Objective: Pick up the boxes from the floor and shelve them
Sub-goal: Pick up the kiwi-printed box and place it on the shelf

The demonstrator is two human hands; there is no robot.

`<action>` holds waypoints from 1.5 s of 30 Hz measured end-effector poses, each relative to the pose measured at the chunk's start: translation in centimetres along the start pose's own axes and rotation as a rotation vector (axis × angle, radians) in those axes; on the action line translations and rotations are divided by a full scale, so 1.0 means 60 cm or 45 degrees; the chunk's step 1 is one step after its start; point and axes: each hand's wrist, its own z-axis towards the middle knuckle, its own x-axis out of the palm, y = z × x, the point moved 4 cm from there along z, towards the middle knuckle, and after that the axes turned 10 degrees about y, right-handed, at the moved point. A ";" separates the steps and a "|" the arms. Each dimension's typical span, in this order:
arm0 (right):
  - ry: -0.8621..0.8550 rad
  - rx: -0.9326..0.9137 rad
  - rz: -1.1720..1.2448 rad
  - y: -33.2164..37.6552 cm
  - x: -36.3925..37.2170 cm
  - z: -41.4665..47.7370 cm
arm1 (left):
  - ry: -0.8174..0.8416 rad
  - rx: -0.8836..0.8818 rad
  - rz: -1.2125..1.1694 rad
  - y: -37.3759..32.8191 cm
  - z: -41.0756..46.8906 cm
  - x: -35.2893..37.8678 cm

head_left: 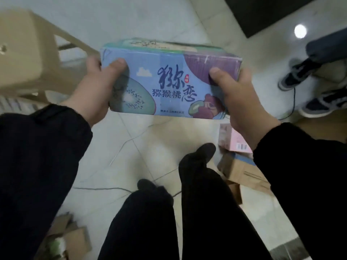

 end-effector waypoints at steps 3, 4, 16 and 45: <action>0.229 -0.088 -0.217 0.055 0.138 -0.050 | -0.125 0.083 -0.127 0.005 -0.114 -0.131; 0.276 -0.117 -0.270 0.069 0.186 -0.069 | -0.156 0.101 -0.170 0.010 -0.152 -0.178; 1.085 -0.350 -0.616 0.130 0.656 -0.423 | -0.699 0.339 -0.494 0.071 -0.748 -0.513; 2.703 -1.119 -0.848 0.034 0.624 -1.382 | -2.296 0.604 -0.483 0.215 -1.775 0.079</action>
